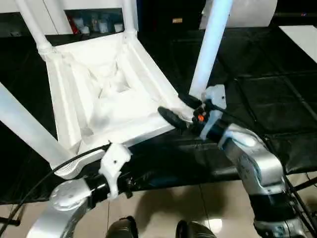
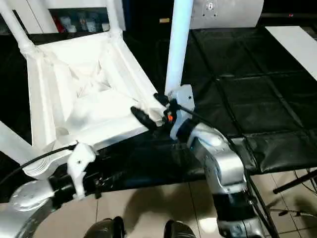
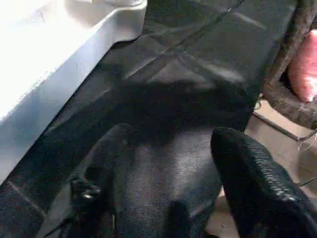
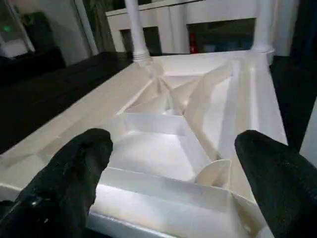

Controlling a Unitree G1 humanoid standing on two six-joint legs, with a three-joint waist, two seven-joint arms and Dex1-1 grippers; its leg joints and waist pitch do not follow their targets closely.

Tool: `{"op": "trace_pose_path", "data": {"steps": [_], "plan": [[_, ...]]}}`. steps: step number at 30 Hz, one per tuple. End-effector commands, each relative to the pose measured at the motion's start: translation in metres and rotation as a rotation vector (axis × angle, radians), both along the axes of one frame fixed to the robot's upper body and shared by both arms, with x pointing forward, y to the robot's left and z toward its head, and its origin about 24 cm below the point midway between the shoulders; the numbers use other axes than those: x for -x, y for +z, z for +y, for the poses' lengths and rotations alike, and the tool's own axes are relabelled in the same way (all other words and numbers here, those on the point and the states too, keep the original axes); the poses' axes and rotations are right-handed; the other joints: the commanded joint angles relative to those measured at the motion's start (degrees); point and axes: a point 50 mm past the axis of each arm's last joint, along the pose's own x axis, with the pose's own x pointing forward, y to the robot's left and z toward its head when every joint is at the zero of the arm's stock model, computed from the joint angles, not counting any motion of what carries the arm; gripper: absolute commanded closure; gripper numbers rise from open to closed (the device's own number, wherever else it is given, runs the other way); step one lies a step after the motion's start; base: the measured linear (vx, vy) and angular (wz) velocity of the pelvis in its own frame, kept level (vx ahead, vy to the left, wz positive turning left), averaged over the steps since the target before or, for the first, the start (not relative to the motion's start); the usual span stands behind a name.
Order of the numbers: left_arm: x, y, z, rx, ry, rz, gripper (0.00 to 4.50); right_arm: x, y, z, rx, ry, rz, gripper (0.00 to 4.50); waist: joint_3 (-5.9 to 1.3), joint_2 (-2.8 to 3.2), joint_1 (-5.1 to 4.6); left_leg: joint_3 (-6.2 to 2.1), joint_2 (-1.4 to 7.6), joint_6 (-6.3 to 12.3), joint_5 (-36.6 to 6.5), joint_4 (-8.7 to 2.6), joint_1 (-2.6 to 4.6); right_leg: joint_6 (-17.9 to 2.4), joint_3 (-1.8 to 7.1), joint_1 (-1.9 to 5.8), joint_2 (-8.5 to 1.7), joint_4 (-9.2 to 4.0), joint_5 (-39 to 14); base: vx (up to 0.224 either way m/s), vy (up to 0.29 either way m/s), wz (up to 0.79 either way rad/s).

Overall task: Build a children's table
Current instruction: Rotate leg to tighten, then rotate table base

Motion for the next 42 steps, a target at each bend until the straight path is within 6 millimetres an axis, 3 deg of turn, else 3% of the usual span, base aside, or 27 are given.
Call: {"op": "trace_pose_path", "data": {"steps": [1, 5, 6, 8, 11, 14, 18, 20, 27, 30, 33, 34, 36, 38, 39, 40, 42], "plan": [[0.005, 0.002, 0.004, 0.002, -0.005, 0.007, 1.36, -0.006, 0.000, -0.011, 0.022, -0.068, -0.011, 0.00, -3.55, -0.09, -0.10, -2.02, 3.77, 1.99, -10.54, -3.67, 1.33, -9.05, 3.86, 2.34, -5.01, -4.80, -13.86, 0.000, 0.000, 0.00], [0.018, 0.003, 0.016, 0.006, -0.018, 0.043, 0.93, -0.020, -0.003, -0.033, 0.061, -0.187, -0.022, 0.00, -3.68, -0.07, -0.08, -1.82, 3.62, 1.91, -10.55, -3.46, 1.54, -9.29, 3.89, 2.32, -4.94, -4.83, -13.78, 0.000, 0.000, 0.00], [0.030, 0.004, 0.027, 0.000, -0.027, 0.081, 0.88, -0.030, -0.002, -0.053, 0.092, -0.276, -0.038, 0.00, -3.79, -0.11, 0.00, -1.88, 3.62, 1.74, -10.74, -3.37, 1.52, -9.61, 3.81, 2.39, -4.99, -4.62, -14.08, 0.000, 0.000, 0.00], [0.038, 0.005, 0.035, -0.004, -0.030, 0.107, 0.69, -0.036, 0.000, -0.068, 0.110, -0.340, -0.048, 0.00, -3.60, -0.08, 0.02, -1.71, 3.59, 1.87, -11.21, -3.39, 1.82, -9.52, 3.83, 2.08, -4.70, -4.84, -14.52, 0.000, 0.000, 0.00], [0.045, 0.008, 0.044, -0.011, -0.029, 0.129, 0.46, -0.041, 0.000, -0.085, 0.135, -0.404, -0.053, 0.00, -3.56, -0.20, 0.19, -1.80, 3.48, 1.87, -11.52, -3.37, 1.67, -9.62, 3.76, 2.31, -4.71, -4.70, -14.79, 0.000, 0.000, 0.00], [0.052, 0.015, 0.066, -0.025, 0.019, 0.137, 0.19, -0.047, -0.006, -0.109, 0.188, -0.504, -0.032, 0.00, -3.54, -0.59, -0.10, -1.70, 3.24, 2.01, -11.99, -3.25, 1.52, -9.35, 3.73, 2.45, -4.65, -4.77, -15.54, 0.000, 0.000, 0.00], [0.051, 0.022, 0.086, -0.062, 0.080, 0.114, 0.01, -0.046, -0.012, -0.112, 0.204, -0.493, -0.016, 0.00, -3.41, -0.84, -0.43, -1.76, 3.14, 2.73, -12.37, -3.19, 1.39, -8.72, 3.73, 2.46, -4.45, -4.90, -16.41, 0.000, 0.000, 0.00], [0.041, 0.034, 0.103, -0.077, 0.144, 0.048, 0.01, -0.038, -0.020, -0.099, 0.191, -0.415, 0.008, 0.00, -3.50, -0.92, -0.48, -1.75, 3.16, 3.05, -12.02, -3.11, 1.49, -8.46, 3.74, 2.45, -4.44, -4.82, -16.32, 0.000, 0.000, 0.00], [0.021, 0.055, 0.112, -0.006, 0.173, -0.053, 0.01, -0.017, -0.046, -0.068, 0.206, -0.273, 0.108, 0.00, -3.98, -0.42, -0.34, -1.81, 3.43, 3.75, -9.26, -3.16, 1.80, -11.22, 3.73, 2.51, -4.29, -3.96, -9.56, 0.000, 0.000, 0.00], [0.013, 0.059, 0.102, 0.039, 0.142, -0.075, 0.01, -0.010, -0.056, -0.055, 0.230, -0.223, 0.139, 0.00, -3.97, -0.36, -0.18, -1.83, 3.52, 2.76, -10.50, -3.19, 1.94, -11.39, 3.77, 2.53, -4.51, -4.02, -11.15, 0.000, 0.000, 0.00], [-0.005, 0.061, 0.077, 0.124, 0.070, -0.107, 0.01, -0.004, -0.070, -0.030, 0.264, -0.174, 0.179, 0.00, -3.91, 0.02, 0.06, -1.89, 3.57, 1.22, -11.91, -3.30, 1.99, -11.24, 3.92, 2.44, -4.67, -4.09, -12.44, 0.000, 0.000, 0.00], [-0.006, 0.061, 0.073, 0.136, 0.058, -0.110, 0.01, -0.005, -0.070, -0.027, 0.267, -0.177, 0.178, 0.00, -3.92, -0.04, 0.02, -1.99, 3.65, 0.39, -12.64, -3.37, 1.97, -11.18, 3.91, 2.40, -4.73, -4.06, -12.99, 0.000, 0.000, 0.00], [-0.010, 0.060, 0.064, 0.155, 0.030, -0.105, 0.01, -0.007, -0.073, -0.022, 0.265, -0.180, 0.189, 0.00, -4.16, -0.02, -0.05, -2.07, 3.64, -0.12, -12.48, -3.27, 1.91, -11.03, 3.92, 2.68, -4.80, -3.86, -12.10, 0.000, 0.000, 0.00], [-0.013, 0.058, 0.053, 0.169, -0.005, -0.103, 0.01, -0.011, -0.074, -0.018, 0.273, -0.197, 0.179, 0.00, -4.06, -0.24, -0.18, -1.96, 3.53, -0.22, -12.11, -3.22, 1.92, -11.32, 3.96, 2.60, -4.73, -3.89, -11.58, 0.000, 0.000, 0.00], [-0.013, 0.058, 0.053, 0.169, -0.005, -0.103, 0.01, -0.011, -0.074, -0.018, 0.273, -0.197, 0.179, 0.00, -4.14, -0.08, -0.03, -1.90, 3.51, -0.35, -12.13, -3.09, 2.06, -11.28, 3.99, 2.51, -4.75, -3.89, -11.60, 0.000, 0.000, 0.00], [-0.018, 0.057, 0.036, 0.190, -0.054, -0.101, 0.01, -0.018, -0.074, -0.012, 0.263, -0.215, 0.181, 0.00, -4.13, -0.32, -0.10, -1.91, 3.67, -0.40, -12.51, -3.18, 2.09, -11.18, 4.03, 2.43, -4.87, -3.94, -12.07, 0.000, 0.000, 0.00], [-0.020, 0.057, 0.030, 0.200, -0.074, -0.102, 0.01, -0.020, -0.074, -0.010, 0.262, -0.221, 0.178, 0.00, -4.09, -0.11, -0.02, -1.88, 3.59, -0.73, -12.57, -3.06, 2.03, -11.12, 4.05, 2.53, -4.82, -3.87, -11.93, 0.000, 0.000, 0.00]]}}
